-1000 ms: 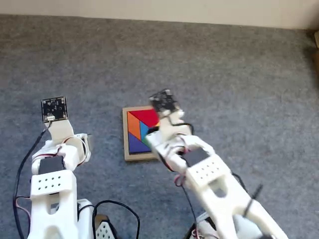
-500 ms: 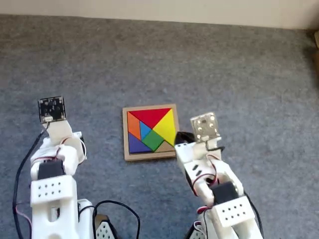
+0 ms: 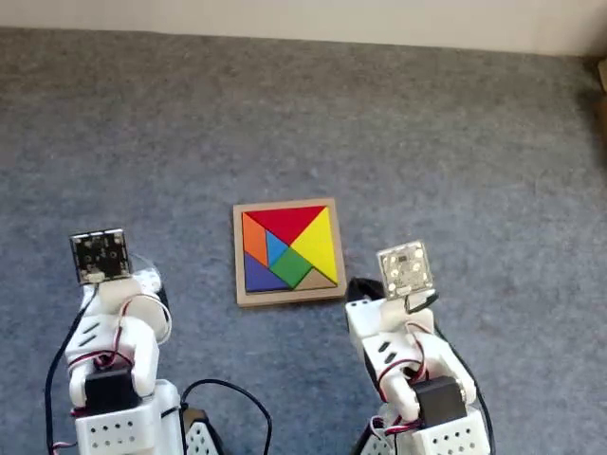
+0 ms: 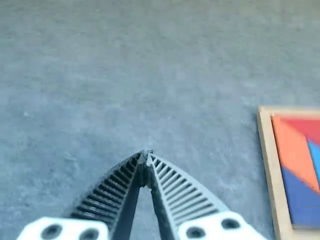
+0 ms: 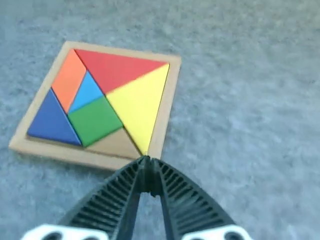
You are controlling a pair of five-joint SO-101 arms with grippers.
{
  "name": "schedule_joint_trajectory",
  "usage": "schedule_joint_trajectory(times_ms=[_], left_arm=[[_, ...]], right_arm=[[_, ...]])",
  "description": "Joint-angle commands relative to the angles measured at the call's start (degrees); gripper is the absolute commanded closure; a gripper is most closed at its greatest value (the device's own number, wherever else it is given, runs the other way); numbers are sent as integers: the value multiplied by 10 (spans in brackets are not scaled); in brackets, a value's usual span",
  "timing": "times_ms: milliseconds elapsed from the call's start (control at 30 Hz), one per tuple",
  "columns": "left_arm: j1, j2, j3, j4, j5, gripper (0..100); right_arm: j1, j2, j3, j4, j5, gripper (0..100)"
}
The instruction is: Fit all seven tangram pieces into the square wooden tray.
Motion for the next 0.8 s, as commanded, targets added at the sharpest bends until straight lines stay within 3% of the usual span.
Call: schedule_joint_trajectory(times_ms=[0,200,400,633,767], left_arm=[[32,-23,-7,12,-31,995],[62,-24,-1,16,-34,995],[102,-25,30,11,-35,995],[141,-23,82,-46,-35,995],[142,-22,82,-18,-35,995]], right_arm=[[25,-6,14,5,-4,993],[91,-12,39,6,-4,993],[100,-12,99,9,-4,993],[150,-12,109,9,-4,993],[176,-12,108,53,-4,993]])
